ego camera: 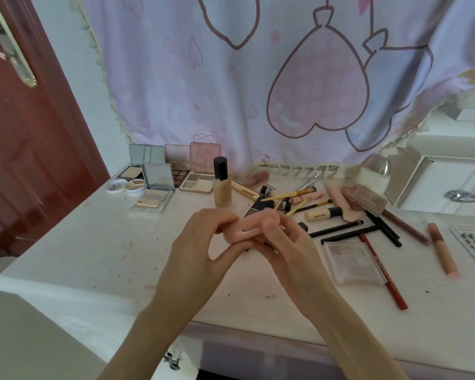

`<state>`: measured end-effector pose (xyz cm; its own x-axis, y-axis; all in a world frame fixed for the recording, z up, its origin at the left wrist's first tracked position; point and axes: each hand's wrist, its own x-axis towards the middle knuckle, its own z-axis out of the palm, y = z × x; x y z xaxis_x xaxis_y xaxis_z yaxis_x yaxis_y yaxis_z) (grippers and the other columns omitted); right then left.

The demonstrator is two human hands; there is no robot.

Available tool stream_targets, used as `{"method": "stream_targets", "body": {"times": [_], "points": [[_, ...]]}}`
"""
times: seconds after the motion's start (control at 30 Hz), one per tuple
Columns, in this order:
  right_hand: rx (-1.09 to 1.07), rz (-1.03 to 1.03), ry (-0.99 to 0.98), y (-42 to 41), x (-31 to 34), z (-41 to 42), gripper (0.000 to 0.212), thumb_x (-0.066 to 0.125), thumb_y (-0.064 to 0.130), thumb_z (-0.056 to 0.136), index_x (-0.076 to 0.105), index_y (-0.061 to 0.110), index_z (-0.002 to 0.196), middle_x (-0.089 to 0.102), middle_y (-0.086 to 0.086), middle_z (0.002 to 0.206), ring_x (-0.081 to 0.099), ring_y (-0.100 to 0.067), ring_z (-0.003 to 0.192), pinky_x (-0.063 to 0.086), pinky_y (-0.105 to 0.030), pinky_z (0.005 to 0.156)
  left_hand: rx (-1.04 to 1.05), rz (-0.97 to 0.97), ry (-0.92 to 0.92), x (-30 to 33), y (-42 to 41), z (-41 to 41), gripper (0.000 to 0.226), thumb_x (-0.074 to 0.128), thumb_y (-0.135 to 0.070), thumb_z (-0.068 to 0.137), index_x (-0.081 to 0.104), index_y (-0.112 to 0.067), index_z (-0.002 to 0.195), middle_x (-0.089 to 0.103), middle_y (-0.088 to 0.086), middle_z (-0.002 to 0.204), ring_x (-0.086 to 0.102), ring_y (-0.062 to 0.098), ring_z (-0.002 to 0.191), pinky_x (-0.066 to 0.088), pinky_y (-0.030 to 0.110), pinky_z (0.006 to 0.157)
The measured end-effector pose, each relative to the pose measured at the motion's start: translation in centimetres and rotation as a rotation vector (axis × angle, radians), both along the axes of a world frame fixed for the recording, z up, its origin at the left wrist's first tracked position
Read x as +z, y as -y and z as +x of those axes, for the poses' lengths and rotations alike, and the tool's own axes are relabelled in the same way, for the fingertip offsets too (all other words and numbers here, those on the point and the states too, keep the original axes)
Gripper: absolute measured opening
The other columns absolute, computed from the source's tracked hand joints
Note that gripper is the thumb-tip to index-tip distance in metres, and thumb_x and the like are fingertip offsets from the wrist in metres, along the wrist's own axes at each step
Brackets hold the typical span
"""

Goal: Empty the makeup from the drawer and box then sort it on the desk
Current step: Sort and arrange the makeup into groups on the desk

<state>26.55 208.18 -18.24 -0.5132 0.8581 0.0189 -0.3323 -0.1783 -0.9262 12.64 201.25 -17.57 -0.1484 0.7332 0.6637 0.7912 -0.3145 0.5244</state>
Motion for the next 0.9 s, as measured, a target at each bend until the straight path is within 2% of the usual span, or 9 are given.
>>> {"method": "stream_targets", "body": {"times": [0.13,0.23,0.4,0.43,0.5,0.57,0.67,0.77,0.9], "points": [[-0.048,0.108,0.099,0.0,-0.2,0.0,0.066,0.079,0.04,0.065,0.055,0.013,0.12,0.07,-0.002,0.105,0.066,-0.015,0.099,0.053,-0.031,0.088,-0.154,-0.176,0.039,0.5,0.3,-0.8,0.031,0.048,-0.046,0.087,0.053,-0.045,0.118,0.058,-0.029,0.108,0.054,-0.006,0.1,0.038,0.005,0.083],[-0.055,0.212,0.195,0.1,-0.3,-0.4,0.067,0.078,0.035,0.07,0.053,0.015,0.129,0.07,0.003,0.106,0.064,-0.007,0.102,0.052,-0.028,0.09,-0.19,-0.251,0.085,0.7,0.7,-1.6,0.036,0.047,-0.045,0.087,0.053,-0.041,0.122,0.06,-0.027,0.111,0.056,-0.006,0.101,0.038,0.004,0.082],[-0.066,0.284,0.199,0.0,-0.9,-1.6,0.056,0.069,0.016,0.079,0.049,0.019,0.131,0.068,0.017,0.093,0.063,0.008,0.09,0.048,-0.009,0.071,-0.177,-0.328,-0.063,0.7,1.1,-2.9,0.046,0.03,-0.049,0.092,0.045,-0.034,0.133,0.057,-0.018,0.121,0.052,-0.005,0.109,0.04,0.011,0.088],[-0.072,0.288,0.209,0.1,-0.9,-1.9,0.048,0.068,0.015,0.079,0.052,0.024,0.124,0.068,0.02,0.089,0.063,0.01,0.087,0.047,-0.007,0.07,-0.167,-0.339,-0.089,0.7,1.2,-3.2,0.048,0.027,-0.049,0.093,0.043,-0.033,0.135,0.056,-0.016,0.123,0.051,-0.003,0.11,0.041,0.015,0.09],[-0.065,0.307,0.213,0.2,-0.9,-2.7,0.029,0.066,0.01,0.082,0.06,0.034,0.097,0.069,0.024,0.077,0.063,0.011,0.081,0.046,-0.006,0.068,-0.155,-0.352,-0.111,0.8,1.3,-3.6,0.046,0.023,-0.048,0.094,0.04,-0.036,0.135,0.055,-0.014,0.125,0.051,-0.002,0.111,0.041,0.02,0.092],[-0.063,0.317,0.186,0.3,-1.0,-3.6,0.027,0.064,0.004,0.083,0.062,0.031,0.079,0.069,0.022,0.073,0.064,0.008,0.078,0.047,-0.008,0.069,-0.148,-0.351,-0.128,1.0,1.3,-4.1,0.042,0.021,-0.048,0.094,0.036,-0.047,0.133,0.056,-0.018,0.122,0.051,-0.004,0.108,0.04,0.015,0.09],[-0.038,0.326,0.141,0.9,-1.5,-5.4,0.021,0.065,0.008,0.083,0.065,0.021,0.099,0.072,0.008,0.089,0.066,-0.004,0.091,0.05,-0.015,0.076,-0.075,-0.338,-0.1,1.5,1.8,-5.9,0.035,0.02,-0.05,0.091,0.037,-0.056,0.121,0.06,-0.024,0.102,0.056,-0.005,0.094,0.041,0.009,0.078],[0.004,0.299,0.109,1.5,-1.6,-7.9,0.039,0.066,0.014,0.084,0.056,0.009,0.121,0.069,0.002,0.103,0.063,-0.007,0.102,0.049,-0.016,0.079,-0.069,-0.348,-0.102,2.2,2.2,-8.5,0.038,0.024,-0.05,0.09,0.043,-0.051,0.123,0.059,-0.028,0.105,0.055,-0.007,0.098,0.039,0.005,0.08],[0.061,0.291,0.151,1.2,-1.6,-11.0,0.025,0.066,0.014,0.084,0.06,0.014,0.108,0.069,0.004,0.1,0.063,-0.004,0.097,0.048,-0.015,0.076,-0.049,-0.383,-0.179,2.3,1.4,-12.5,0.048,0.026,-0.049,0.091,0.053,-0.028,0.125,0.063,-0.012,0.113,0.054,0.001,0.103,0.039,0.011,0.088]]}}
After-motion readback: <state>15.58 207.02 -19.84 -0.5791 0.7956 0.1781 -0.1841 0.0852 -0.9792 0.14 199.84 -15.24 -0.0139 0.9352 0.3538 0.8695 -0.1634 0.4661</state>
